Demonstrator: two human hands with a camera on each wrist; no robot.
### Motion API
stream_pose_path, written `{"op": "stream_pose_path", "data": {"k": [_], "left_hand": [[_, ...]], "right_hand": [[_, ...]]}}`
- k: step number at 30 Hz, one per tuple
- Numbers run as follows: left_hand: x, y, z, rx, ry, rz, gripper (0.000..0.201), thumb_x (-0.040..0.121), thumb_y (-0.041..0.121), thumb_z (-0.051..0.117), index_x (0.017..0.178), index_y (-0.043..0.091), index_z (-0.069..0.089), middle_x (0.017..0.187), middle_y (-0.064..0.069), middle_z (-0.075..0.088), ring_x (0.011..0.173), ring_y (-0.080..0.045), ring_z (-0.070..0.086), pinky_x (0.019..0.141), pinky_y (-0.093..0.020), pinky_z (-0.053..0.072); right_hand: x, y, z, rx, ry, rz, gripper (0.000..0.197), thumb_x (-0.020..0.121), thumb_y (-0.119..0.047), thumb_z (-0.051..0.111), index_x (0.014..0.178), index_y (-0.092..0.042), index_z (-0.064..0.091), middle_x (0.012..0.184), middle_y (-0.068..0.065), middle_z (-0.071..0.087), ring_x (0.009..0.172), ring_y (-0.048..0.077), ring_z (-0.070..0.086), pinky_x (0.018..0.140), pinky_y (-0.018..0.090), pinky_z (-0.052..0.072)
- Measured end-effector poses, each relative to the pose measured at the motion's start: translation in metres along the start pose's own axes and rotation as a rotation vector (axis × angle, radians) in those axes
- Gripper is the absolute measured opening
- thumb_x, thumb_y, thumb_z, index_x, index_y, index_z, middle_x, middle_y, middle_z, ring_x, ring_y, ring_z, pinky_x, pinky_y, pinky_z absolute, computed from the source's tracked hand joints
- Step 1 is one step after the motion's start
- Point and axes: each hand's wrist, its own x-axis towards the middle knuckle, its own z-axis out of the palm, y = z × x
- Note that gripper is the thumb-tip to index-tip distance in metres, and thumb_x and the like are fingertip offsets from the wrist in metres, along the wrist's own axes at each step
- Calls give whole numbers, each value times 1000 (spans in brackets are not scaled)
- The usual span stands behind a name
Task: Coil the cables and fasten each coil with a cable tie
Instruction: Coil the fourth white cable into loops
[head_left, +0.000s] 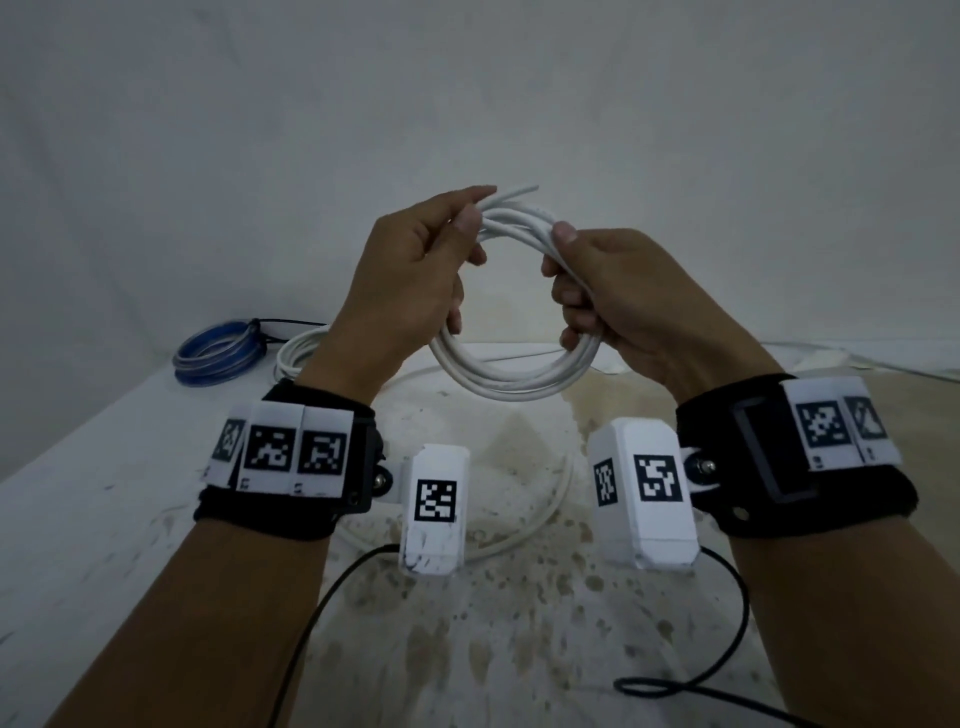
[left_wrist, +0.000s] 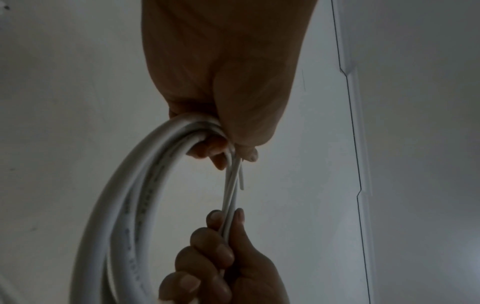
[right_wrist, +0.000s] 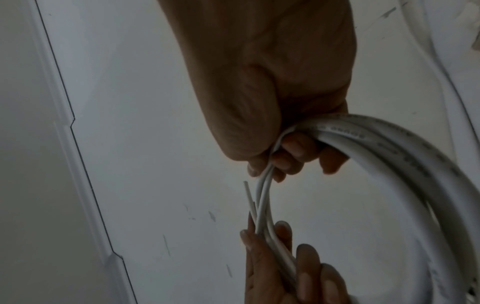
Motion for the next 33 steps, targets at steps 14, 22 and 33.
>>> {"op": "stream_pose_path", "data": {"k": [14, 22, 33], "left_hand": [[-1, -7, 6, 107, 97, 92, 22, 101, 25, 51, 104, 23, 73, 57, 15, 54, 46, -1, 45, 48, -15, 35], [1, -7, 7, 101, 113, 29, 25, 101, 28, 50, 103, 22, 74, 59, 9, 52, 44, -3, 43, 48, -25, 36], [0, -5, 9, 90, 105, -18, 27, 101, 26, 48, 104, 24, 75, 61, 2, 51, 41, -5, 39, 42, -25, 37]], "right_hand": [[-3, -4, 9, -26, -27, -8, 40, 102, -42, 46, 105, -8, 69, 56, -3, 44, 44, 11, 35, 47, 27, 39], [-5, -4, 11, -186, 27, -238, 27, 101, -21, 52, 128, -23, 49, 74, 6, 65, 46, 14, 41, 41, 27, 38], [1, 4, 10, -9, 85, -216, 11, 100, -15, 54, 101, -14, 65, 70, 11, 63, 39, 13, 30, 39, 20, 26]]}}
